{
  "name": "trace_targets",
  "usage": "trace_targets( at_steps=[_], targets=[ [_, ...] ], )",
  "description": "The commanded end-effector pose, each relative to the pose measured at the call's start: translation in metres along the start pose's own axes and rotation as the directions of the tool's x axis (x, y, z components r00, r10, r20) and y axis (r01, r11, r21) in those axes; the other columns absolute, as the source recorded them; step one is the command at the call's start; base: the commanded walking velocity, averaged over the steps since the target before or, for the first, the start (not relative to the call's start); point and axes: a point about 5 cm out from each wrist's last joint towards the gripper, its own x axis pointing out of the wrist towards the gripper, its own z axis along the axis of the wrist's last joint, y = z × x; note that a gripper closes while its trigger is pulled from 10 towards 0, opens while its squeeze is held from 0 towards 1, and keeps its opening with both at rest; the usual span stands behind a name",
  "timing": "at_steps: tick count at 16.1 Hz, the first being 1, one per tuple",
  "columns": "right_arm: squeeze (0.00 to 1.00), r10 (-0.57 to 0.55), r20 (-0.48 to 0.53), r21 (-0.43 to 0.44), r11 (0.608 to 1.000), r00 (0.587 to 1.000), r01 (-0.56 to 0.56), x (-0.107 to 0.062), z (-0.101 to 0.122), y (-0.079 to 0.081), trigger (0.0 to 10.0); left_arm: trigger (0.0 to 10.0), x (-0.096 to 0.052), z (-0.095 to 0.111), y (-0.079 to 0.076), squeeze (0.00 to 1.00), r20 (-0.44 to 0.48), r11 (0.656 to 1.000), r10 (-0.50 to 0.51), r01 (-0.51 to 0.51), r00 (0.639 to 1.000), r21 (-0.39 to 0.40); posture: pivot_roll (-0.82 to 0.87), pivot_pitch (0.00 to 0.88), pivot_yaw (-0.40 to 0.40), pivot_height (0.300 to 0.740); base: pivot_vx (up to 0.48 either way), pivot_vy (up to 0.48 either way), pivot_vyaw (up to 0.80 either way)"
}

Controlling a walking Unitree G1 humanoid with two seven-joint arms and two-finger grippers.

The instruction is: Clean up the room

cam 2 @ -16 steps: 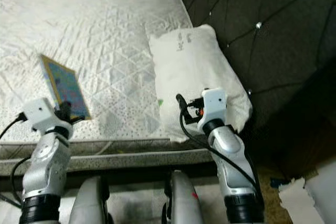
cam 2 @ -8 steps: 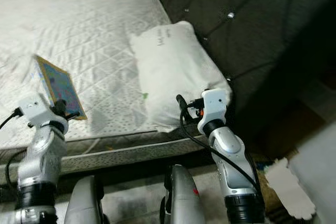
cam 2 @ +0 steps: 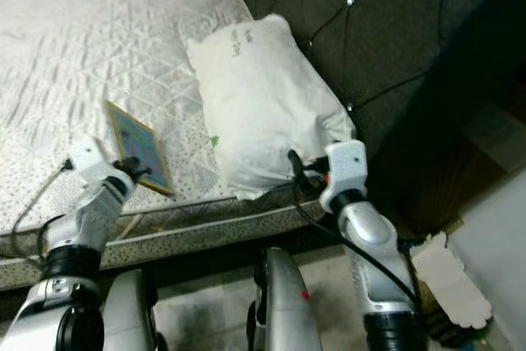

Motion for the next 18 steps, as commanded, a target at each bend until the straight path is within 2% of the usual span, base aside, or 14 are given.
trace_targets(
  at_steps=[1,3,6,9,12,15,18],
  targets=[
    [0.00,-0.025,0.020,-0.016,1.000,0.999,0.025,-0.003,0.008,-0.007,10.0,10.0,0.004,0.003,-0.010,0.00,-0.013,0.999,-0.050,0.050,0.999,-0.014,-0.21,0.047,-0.107,0.566,0.000,0.000,0.00],
    [0.00,-0.023,0.016,-0.023,0.999,1.000,0.023,-0.006,0.008,-0.009,10.0,10.0,0.008,-0.001,-0.021,0.00,-0.051,0.991,-0.112,0.108,0.992,-0.076,-0.22,0.052,-0.111,0.547,0.000,0.000,0.00],
    [0.00,-0.027,0.010,-0.035,0.999,1.000,0.027,-0.007,0.009,-0.011,10.0,10.0,0.010,-0.009,-0.039,0.00,-0.111,0.970,-0.190,0.169,0.975,-0.174,-0.23,0.054,-0.116,0.547,0.000,0.000,0.00],
    [0.00,-0.014,0.010,-0.035,0.999,1.000,0.015,-0.007,0.010,-0.010,10.0,10.0,0.011,-0.008,-0.054,0.00,-0.111,0.949,-0.242,0.211,0.964,-0.233,-0.23,0.055,-0.124,0.547,0.000,0.000,0.00],
    [0.00,-0.014,0.000,-0.036,0.999,1.000,0.014,-0.007,0.009,-0.010,10.0,10.0,0.012,0.006,-0.059,0.00,-0.073,0.932,-0.258,0.228,0.963,-0.281,-0.23,0.054,-0.124,0.522,0.000,0.000,0.00],
    [0.00,-0.014,0.000,-0.032,0.999,1.000,0.014,-0.006,0.008,-0.009,10.0,10.0,0.010,0.016,-0.065,0.00,-0.048,0.917,-0.288,0.261,0.956,-0.302,-0.23,0.052,-0.122,0.522,0.000,0.000,0.00],
    [0.00,-0.017,-0.001,-0.028,0.999,1.000,0.017,-0.005,0.008,-0.009,10.0,10.0,0.011,0.003,-0.054,0.00,-0.100,0.925,-0.254,0.212,0.962,-0.315,-0.23,0.053,-0.116,0.522,0.000,0.000,0.00]
  ],
)
